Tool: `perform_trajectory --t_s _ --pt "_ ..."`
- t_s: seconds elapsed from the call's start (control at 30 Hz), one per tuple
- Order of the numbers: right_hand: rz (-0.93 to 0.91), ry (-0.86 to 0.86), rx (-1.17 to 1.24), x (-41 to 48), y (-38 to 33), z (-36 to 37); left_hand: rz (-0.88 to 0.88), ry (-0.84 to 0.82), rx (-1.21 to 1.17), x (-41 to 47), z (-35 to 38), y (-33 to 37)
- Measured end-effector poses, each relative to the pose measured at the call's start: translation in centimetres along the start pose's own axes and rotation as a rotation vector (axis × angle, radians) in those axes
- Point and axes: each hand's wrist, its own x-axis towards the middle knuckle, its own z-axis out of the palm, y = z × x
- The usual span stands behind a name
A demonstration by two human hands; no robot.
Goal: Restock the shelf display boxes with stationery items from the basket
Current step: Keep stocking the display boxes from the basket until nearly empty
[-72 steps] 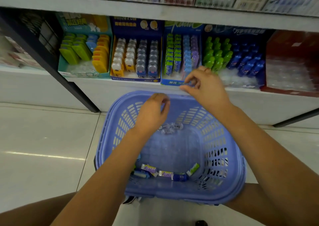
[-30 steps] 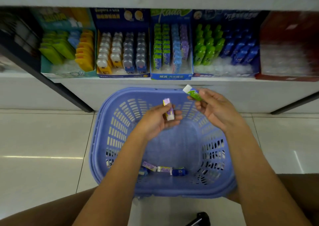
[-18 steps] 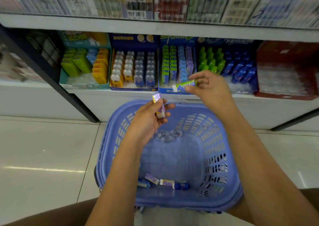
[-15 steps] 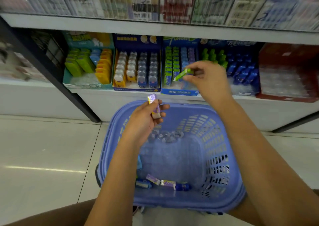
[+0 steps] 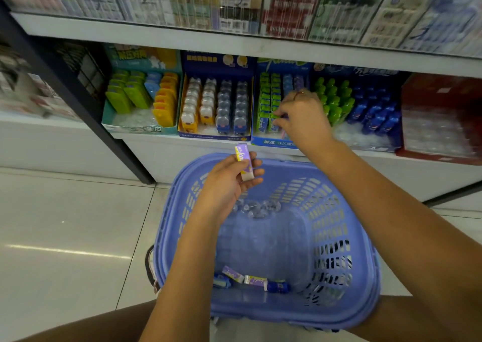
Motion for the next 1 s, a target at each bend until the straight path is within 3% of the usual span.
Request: perform_trajectory --t_s 0.17,0.3,0.37,0.5,0.57,0.63,0.7,0.77,0.87,1.0 --pt "-0.027 0.061 -0.181 -1.2 0.3 0.3 0.036 0.01 0.015 0.0 -0.6 -0.2" --pt "-0.007 -0.078 -0.275 -0.9 -0.6 -0.2 0.08 -0.029 0.116 -0.1 -0.9 -0.4" --pt "0.034 -0.076 -0.077 -1.4 -1.1 -1.1 0.132 -0.004 0.164 -0.4 -0.6 -0.5" --pt "0.169 -0.224 0.725 -4.6 -3.1 -3.6 0.259 0.039 0.276 -0.6 0.4 -0.3" --pt "0.198 -0.254 0.902 -6.1 -3.2 -3.9 0.303 0.015 0.362 -0.5 1.3 0.0" --pt "0.237 -0.148 0.979 -6.5 -2.2 -4.3 0.357 -0.022 0.433 -0.3 2.3 0.3" --pt "0.307 0.047 0.938 -5.9 -0.2 -4.7 0.45 0.005 0.632 0.4 3.2 0.6" --pt "0.376 0.199 0.773 -4.7 2.1 -4.9 0.581 0.074 0.982 1.9 3.4 1.1" --pt "0.333 0.144 0.494 -2.7 4.6 -4.4 0.635 0.007 1.303 4.2 3.6 1.6" --pt "0.206 0.013 0.361 -1.4 4.8 -2.9 0.599 -0.108 1.484 5.9 3.2 0.8"
